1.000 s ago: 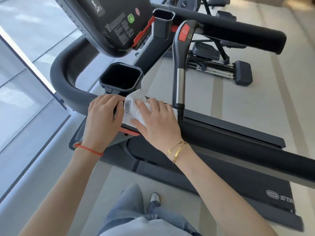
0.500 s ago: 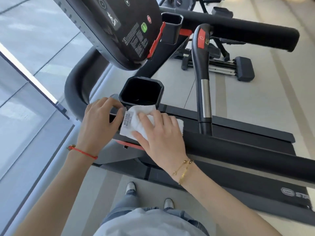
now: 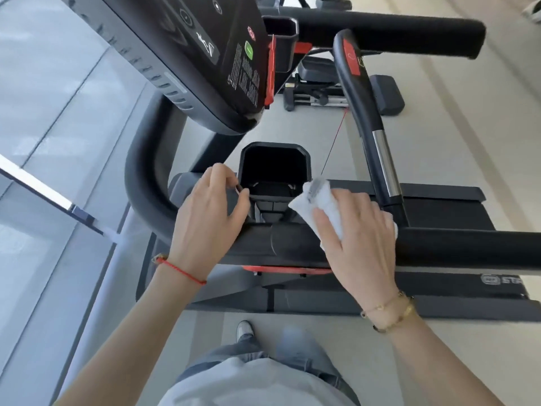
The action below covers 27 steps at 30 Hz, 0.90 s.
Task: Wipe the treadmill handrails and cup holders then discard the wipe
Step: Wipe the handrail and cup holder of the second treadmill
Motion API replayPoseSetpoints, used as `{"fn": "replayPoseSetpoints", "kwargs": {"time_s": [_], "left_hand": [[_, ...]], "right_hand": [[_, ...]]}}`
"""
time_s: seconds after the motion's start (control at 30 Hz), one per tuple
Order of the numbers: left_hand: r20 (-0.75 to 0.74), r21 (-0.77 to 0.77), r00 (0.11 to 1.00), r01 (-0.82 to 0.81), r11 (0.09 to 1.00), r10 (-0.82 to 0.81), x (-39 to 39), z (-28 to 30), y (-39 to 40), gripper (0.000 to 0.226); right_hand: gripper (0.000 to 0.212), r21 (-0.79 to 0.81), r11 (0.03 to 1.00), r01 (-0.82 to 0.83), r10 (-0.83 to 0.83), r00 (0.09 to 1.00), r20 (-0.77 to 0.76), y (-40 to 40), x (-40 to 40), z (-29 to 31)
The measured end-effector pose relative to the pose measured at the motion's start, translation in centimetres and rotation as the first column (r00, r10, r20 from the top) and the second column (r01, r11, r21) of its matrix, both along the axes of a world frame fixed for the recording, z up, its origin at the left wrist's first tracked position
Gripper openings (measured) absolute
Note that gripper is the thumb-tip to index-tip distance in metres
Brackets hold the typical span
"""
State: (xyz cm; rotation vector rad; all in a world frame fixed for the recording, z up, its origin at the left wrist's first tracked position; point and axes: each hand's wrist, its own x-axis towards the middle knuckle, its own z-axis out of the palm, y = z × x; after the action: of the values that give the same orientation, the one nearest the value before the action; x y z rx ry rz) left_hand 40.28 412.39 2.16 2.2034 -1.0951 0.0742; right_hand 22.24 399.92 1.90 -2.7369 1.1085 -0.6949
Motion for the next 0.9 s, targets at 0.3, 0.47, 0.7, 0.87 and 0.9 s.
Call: {"fn": "replayPoseSetpoints", "kwargs": {"time_s": [0.3, 0.47, 0.7, 0.87, 0.9], "left_hand": [[-0.083, 0.09, 0.996, 0.0, 0.996, 0.008, 2.6, -0.1, -3.3, 0.05], [-0.098, 0.142, 0.994, -0.032, 0.989, 0.046, 3.0, -0.5, -4.5, 0.049], [-0.138, 0.114, 0.989, -0.04, 0.993, 0.056, 3.1, -0.6, -4.5, 0.037], [-0.16, 0.098, 0.985, -0.053, 0.994, 0.068, 3.2, -0.5, -4.6, 0.037], [-0.162, 0.097, 0.984, -0.053, 0.994, 0.068, 3.2, -0.5, -4.6, 0.037]], "right_hand": [[0.059, 0.266, 0.964, -0.009, 0.046, 0.99, -0.131, -3.6, 8.1, 1.4], [0.062, 0.44, 0.888, -0.131, 0.158, 0.987, -0.024, -5.6, 7.3, 0.4], [0.046, 0.531, 0.757, -0.38, 0.51, 0.852, -0.119, -11.5, 13.8, 1.5], [0.043, 0.468, 0.732, -0.496, 0.581, 0.812, -0.048, -11.9, 12.3, 0.5], [0.042, 0.475, 0.732, -0.489, 0.56, 0.828, -0.01, -12.1, 11.4, 0.3]]}}
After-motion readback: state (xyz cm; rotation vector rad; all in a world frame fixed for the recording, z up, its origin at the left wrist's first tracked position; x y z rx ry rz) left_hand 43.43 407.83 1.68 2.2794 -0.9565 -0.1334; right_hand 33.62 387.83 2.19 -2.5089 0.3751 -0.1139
